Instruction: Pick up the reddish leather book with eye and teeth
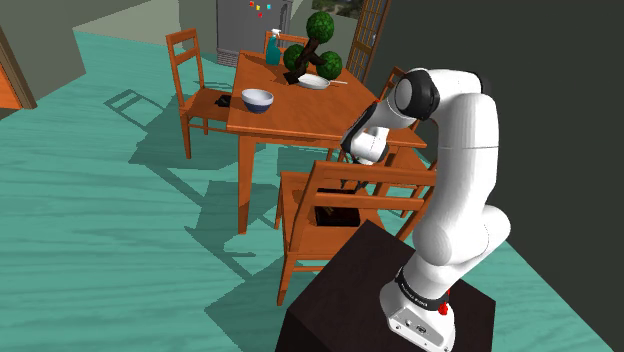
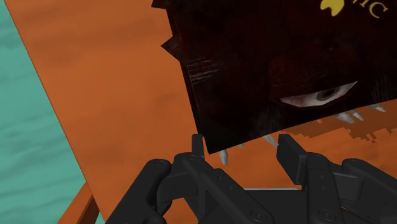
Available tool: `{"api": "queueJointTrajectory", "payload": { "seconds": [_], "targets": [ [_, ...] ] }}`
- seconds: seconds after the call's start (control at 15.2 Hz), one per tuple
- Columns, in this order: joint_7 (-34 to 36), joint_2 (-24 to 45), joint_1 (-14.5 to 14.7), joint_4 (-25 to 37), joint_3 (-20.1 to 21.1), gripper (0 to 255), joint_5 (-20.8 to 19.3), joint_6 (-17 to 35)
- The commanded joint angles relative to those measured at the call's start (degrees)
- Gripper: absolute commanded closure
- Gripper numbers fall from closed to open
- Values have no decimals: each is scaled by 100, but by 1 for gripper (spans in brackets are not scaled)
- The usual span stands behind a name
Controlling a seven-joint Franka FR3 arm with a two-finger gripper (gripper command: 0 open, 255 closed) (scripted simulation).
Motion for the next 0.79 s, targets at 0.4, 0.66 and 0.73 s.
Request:
{"api": "queueJointTrajectory", "payload": {
  "seconds": [0.4, 0.66, 0.73],
  "targets": [
    [309, -562, 212, -121, -283, 255, -369, -403],
    [433, -775, 283, -149, -383, 255, -524, -571],
    [433, -775, 283, -150, -383, 255, -525, -571]
  ]
}}
